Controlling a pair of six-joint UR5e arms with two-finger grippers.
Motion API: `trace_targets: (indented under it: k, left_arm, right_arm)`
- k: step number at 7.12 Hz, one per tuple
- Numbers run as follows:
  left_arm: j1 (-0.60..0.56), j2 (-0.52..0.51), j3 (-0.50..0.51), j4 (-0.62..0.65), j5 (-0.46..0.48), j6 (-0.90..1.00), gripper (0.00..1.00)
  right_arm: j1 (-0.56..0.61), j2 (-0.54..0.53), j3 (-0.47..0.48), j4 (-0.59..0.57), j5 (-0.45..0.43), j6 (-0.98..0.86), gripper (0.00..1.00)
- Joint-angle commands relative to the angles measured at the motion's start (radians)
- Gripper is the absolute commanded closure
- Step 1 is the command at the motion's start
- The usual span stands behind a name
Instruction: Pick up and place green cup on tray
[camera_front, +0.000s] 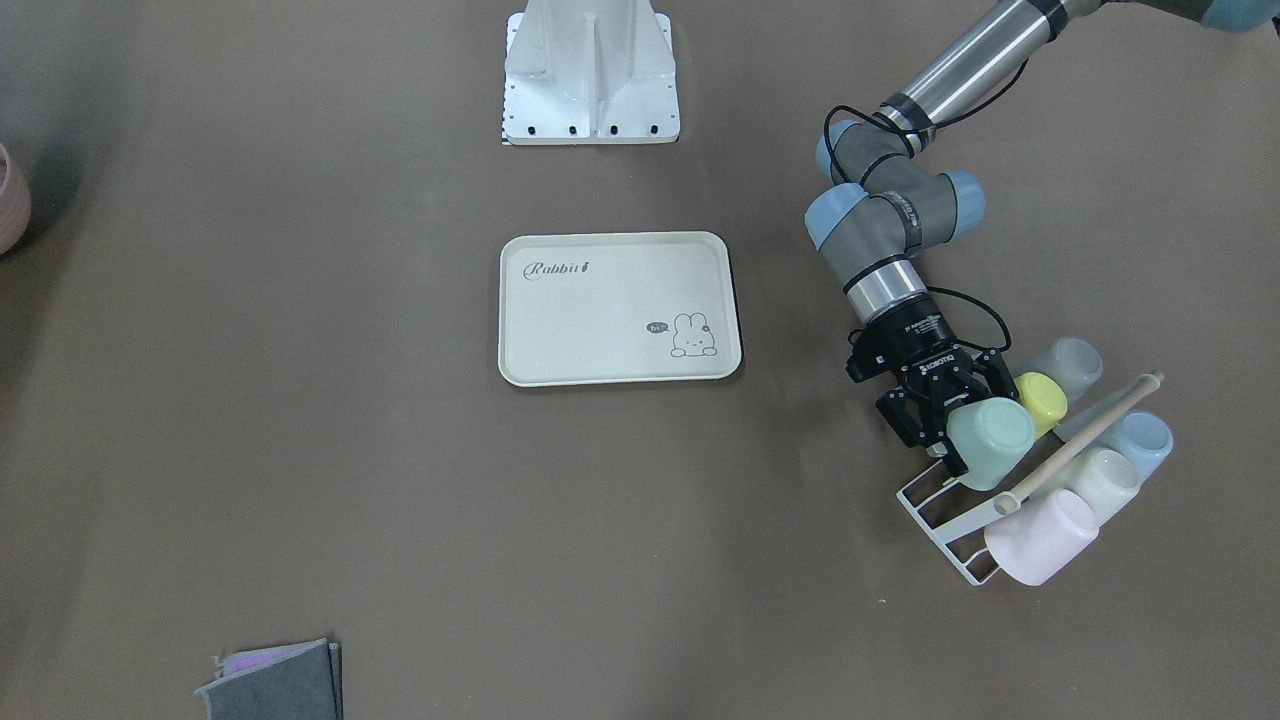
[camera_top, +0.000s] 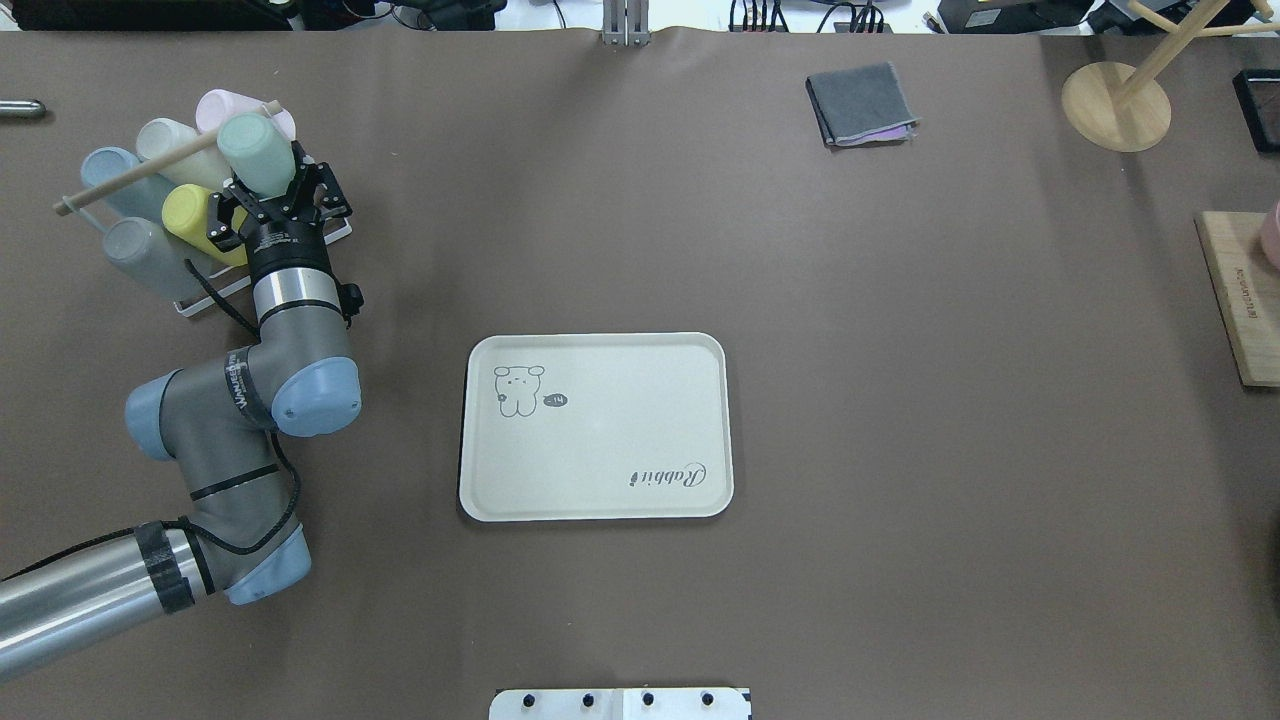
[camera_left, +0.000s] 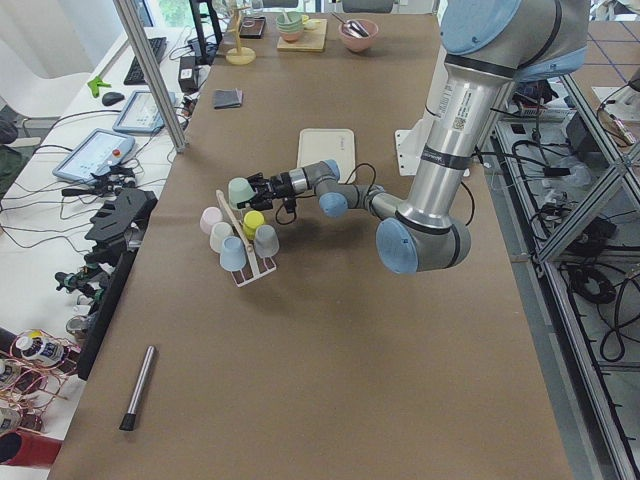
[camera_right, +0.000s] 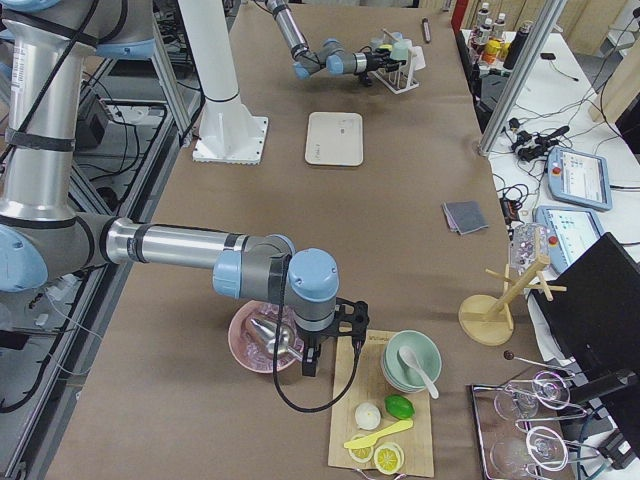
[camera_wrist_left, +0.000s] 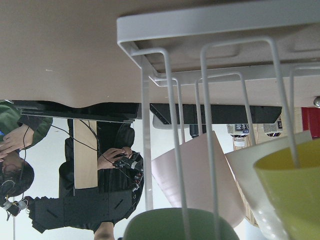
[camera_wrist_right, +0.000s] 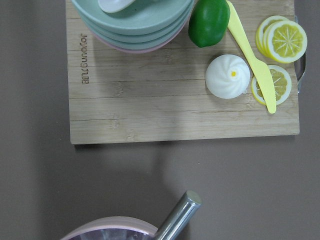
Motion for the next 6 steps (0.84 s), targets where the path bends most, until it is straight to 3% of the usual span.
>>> trace_targets:
  k: [1, 4, 6]
  left_arm:
    - [-0.001, 0.045, -0.072, -0.01, 0.0, 0.053, 0.51]
    - [-0.001, 0.084, -0.195, -0.011, -0.002, 0.102, 0.48]
    - [0.001, 0.082, -0.255, -0.011, -0.002, 0.11, 0.47]
  right_arm:
    - [0.007, -0.001, -0.003, 0.001, -0.004, -0.002, 0.0]
    - [0.007, -0.003, 0.0, -0.002, 0.009, -0.001, 0.0]
    - [0.007, -0.007, -0.018, -0.003, 0.085, -0.001, 0.0]
